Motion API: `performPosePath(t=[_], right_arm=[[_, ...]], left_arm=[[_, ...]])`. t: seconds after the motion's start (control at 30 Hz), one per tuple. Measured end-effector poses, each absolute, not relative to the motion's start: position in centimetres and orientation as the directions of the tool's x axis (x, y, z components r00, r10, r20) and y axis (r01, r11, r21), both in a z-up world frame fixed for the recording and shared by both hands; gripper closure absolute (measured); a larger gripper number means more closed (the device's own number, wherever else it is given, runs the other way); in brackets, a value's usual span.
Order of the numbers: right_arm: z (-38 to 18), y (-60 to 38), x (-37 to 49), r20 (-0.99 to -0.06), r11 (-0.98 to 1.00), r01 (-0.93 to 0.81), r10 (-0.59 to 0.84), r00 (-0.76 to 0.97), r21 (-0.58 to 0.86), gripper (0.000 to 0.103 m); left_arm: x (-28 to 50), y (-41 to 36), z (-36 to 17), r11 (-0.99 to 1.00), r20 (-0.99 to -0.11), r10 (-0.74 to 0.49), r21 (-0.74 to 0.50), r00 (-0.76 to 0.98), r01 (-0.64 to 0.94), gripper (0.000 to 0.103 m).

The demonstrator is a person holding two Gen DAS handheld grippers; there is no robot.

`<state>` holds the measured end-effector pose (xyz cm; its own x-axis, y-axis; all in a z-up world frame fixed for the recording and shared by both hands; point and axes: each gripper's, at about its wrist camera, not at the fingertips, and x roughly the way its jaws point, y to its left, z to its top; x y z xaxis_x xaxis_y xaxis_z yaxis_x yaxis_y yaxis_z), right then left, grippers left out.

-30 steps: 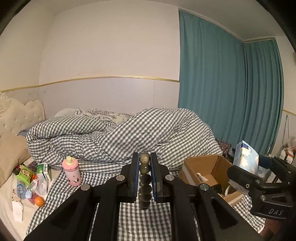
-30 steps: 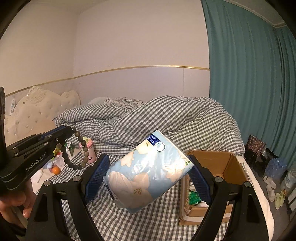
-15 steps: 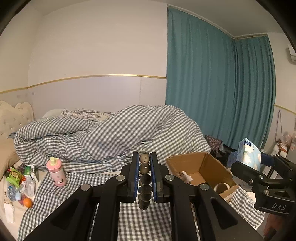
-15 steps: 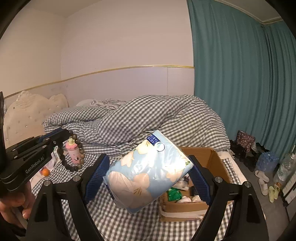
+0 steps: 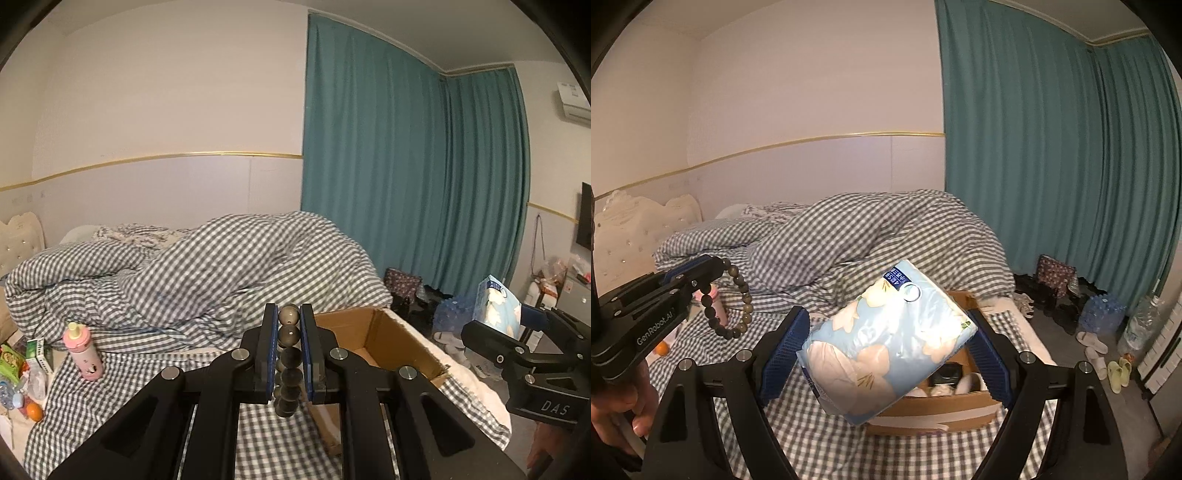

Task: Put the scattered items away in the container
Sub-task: 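Carry the bracelet and tissue pack over the cardboard box with both grippers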

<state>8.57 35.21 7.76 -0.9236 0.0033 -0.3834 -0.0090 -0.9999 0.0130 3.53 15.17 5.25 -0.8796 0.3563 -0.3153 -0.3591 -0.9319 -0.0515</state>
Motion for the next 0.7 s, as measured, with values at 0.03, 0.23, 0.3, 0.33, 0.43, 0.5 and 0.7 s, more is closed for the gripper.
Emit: performPosePath(t=[0.03, 0.23, 0.3, 0.33, 0.43, 0.5, 0.7], right_arm=[[7.8, 35.7, 8.8, -0.384, -1.0, -0.018, 0.012, -0.923, 0.013, 0.018], [8.1, 38.0, 9.4, -0.383, -0.998, -0.066, 0.057, -0.922, 0.01, 0.018], [8.1, 38.5, 9.5, -0.384, -0.997, -0.08, 0.07, -0.921, 0.01, 0.018], [8.1, 38.9, 9.5, -0.385, -0.996, -0.086, 0.075, -0.92, 0.01, 0.018], [8.1, 39.9, 9.5, -0.39, -0.995, -0.099, 0.087, -0.917, 0.011, 0.018], [8.0, 40.4, 9.7, -0.392, -0.994, -0.109, 0.097, -0.915, 0.009, 0.018], [7.6, 42.6, 9.6, -0.403, -0.99, -0.139, 0.12, -0.907, 0.018, 0.018]], left_arm=[[3.6, 15.6, 5.2, -0.929, -0.315, 0.363, -0.051, -0.877, -0.366, 0.092], [3.6, 18.4, 5.1, -0.911, -0.321, 0.403, -0.049, -0.857, -0.41, 0.092], [3.5, 19.3, 5.0, -0.905, -0.323, 0.414, -0.048, -0.851, -0.422, 0.092], [3.4, 19.6, 5.0, -0.903, -0.325, 0.419, -0.049, -0.848, -0.428, 0.092], [3.3, 20.7, 4.8, -0.894, -0.33, 0.435, -0.051, -0.838, -0.444, 0.092], [3.1, 21.5, 4.6, -0.891, -0.334, 0.441, -0.052, -0.833, -0.451, 0.092], [2.6, 24.0, 4.1, -0.878, -0.351, 0.463, -0.051, -0.814, -0.477, 0.092]])
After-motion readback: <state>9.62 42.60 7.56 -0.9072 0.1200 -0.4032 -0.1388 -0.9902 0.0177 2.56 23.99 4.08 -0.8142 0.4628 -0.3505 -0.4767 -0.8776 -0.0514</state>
